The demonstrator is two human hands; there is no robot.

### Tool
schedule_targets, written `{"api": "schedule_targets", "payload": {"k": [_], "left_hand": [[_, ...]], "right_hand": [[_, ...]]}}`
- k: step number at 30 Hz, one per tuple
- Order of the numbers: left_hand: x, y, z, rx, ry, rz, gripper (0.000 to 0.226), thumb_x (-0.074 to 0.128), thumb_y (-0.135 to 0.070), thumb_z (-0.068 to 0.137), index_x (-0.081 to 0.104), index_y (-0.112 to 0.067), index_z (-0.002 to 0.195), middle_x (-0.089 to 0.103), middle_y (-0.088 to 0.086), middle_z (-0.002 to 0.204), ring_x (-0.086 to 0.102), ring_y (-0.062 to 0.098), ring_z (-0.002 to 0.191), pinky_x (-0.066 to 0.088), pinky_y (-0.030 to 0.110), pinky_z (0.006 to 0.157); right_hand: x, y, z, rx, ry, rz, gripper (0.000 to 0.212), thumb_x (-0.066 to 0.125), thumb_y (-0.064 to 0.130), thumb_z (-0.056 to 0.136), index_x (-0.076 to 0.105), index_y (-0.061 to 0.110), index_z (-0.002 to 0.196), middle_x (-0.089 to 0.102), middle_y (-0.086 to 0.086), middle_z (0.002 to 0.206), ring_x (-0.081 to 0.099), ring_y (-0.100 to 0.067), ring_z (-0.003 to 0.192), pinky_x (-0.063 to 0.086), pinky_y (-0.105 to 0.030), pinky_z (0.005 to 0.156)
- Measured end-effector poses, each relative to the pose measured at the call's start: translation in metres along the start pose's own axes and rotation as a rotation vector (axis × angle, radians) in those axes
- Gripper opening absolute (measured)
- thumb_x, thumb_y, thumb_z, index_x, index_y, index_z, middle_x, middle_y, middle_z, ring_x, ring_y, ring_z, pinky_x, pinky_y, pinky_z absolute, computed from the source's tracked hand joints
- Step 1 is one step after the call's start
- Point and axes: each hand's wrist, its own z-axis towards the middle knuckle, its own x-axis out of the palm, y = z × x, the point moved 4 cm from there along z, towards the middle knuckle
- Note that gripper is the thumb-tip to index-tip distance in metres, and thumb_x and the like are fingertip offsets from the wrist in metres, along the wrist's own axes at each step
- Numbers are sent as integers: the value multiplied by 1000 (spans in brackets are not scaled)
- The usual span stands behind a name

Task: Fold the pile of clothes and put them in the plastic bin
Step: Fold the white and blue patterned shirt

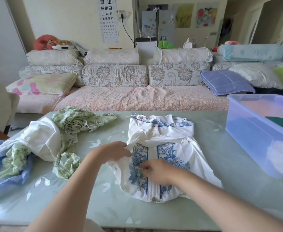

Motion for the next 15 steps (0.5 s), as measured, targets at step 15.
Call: {"api": "schedule_targets", "payload": {"k": [15], "left_hand": [[40,-41,-17,252,211,-217,21,49,-15,96,67,-20,106,75,-2,98,72,19,84,48,24,61]], "right_hand": [[-18,-43,1,418,-148,414,8,70,9,86,67,16,89,64,-5,84,59,-21,67,44,-23,46]]}}
